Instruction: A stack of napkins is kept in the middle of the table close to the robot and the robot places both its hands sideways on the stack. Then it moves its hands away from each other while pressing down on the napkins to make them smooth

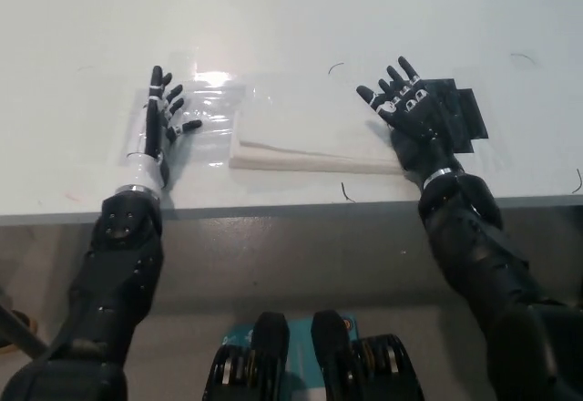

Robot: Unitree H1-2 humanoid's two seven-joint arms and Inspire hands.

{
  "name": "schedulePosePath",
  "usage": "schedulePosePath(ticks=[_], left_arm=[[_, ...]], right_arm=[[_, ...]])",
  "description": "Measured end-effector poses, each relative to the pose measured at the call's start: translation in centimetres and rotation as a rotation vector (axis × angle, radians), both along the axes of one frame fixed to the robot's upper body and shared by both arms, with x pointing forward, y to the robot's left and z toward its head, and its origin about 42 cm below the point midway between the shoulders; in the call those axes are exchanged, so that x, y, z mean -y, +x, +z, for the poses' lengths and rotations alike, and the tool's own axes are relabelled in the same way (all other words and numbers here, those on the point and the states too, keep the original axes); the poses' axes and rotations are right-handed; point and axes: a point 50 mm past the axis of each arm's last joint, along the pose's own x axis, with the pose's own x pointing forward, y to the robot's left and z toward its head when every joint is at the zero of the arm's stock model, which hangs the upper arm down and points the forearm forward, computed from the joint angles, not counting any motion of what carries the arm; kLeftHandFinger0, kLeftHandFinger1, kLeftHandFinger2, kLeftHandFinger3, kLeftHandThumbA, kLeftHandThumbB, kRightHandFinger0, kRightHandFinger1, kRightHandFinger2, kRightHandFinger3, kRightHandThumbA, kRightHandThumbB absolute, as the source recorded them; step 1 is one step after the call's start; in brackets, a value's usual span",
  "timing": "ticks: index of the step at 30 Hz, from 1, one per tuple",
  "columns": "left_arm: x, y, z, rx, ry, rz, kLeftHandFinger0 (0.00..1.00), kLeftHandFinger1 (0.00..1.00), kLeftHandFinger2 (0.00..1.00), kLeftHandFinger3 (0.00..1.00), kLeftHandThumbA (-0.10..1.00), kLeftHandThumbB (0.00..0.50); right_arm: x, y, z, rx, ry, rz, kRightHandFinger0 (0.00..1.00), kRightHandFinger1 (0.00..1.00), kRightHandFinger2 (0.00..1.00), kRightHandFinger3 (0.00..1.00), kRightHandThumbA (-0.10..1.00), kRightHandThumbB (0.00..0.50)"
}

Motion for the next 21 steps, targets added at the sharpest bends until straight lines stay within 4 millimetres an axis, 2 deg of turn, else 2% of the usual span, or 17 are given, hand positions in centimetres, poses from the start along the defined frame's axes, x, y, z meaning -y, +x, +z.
schedulePosePath(ticks=[3, 6, 9, 14, 19, 20, 21], left_arm=[[-0.9, -0.1, 0.1, -0.002, -0.018, 0.008, 1.00, 1.00, 1.00, 1.00, 1.00, 0.262], [-1.5, -0.3, 0.1, 0.000, -0.031, 0.010, 1.00, 1.00, 1.00, 1.00, 1.00, 0.243], [-2.0, -0.5, 0.2, 0.003, -0.035, 0.011, 1.00, 1.00, 1.00, 1.00, 1.00, 0.247], [-2.2, -1.1, 0.6, 0.033, -0.027, 0.001, 1.00, 1.00, 1.00, 1.00, 1.00, 0.264], [-2.3, -2.2, 0.8, 0.061, -0.013, -0.009, 1.00, 1.00, 1.00, 1.00, 1.00, 0.257], [-2.2, -2.5, 0.8, 0.068, -0.011, -0.014, 1.00, 1.00, 1.00, 1.00, 1.00, 0.283], [-2.1, -2.9, 0.7, 0.072, -0.009, -0.018, 1.00, 1.00, 1.00, 1.00, 1.00, 0.287]], right_arm=[[0.4, 0.0, 0.0, 0.004, 0.016, -0.008, 1.00, 1.00, 1.00, 1.00, 1.00, 0.265], [0.8, 0.0, 0.0, 0.007, 0.033, -0.017, 1.00, 1.00, 1.00, 1.00, 1.00, 0.243], [1.4, 0.0, 0.1, 0.020, 0.030, -0.026, 1.00, 1.00, 1.00, 1.00, 1.00, 0.265], [2.6, -0.2, 0.9, 0.101, 0.012, -0.049, 1.00, 1.00, 1.00, 1.00, 1.00, 0.250], [3.6, -0.8, 2.7, 0.217, -0.009, -0.069, 1.00, 1.00, 1.00, 1.00, 1.00, 0.308], [3.7, -1.1, 3.1, 0.243, -0.014, -0.072, 1.00, 1.00, 1.00, 1.00, 1.00, 0.322], [3.9, -1.4, 3.2, 0.260, -0.017, -0.075, 1.00, 1.00, 1.00, 1.00, 1.00, 0.322]])
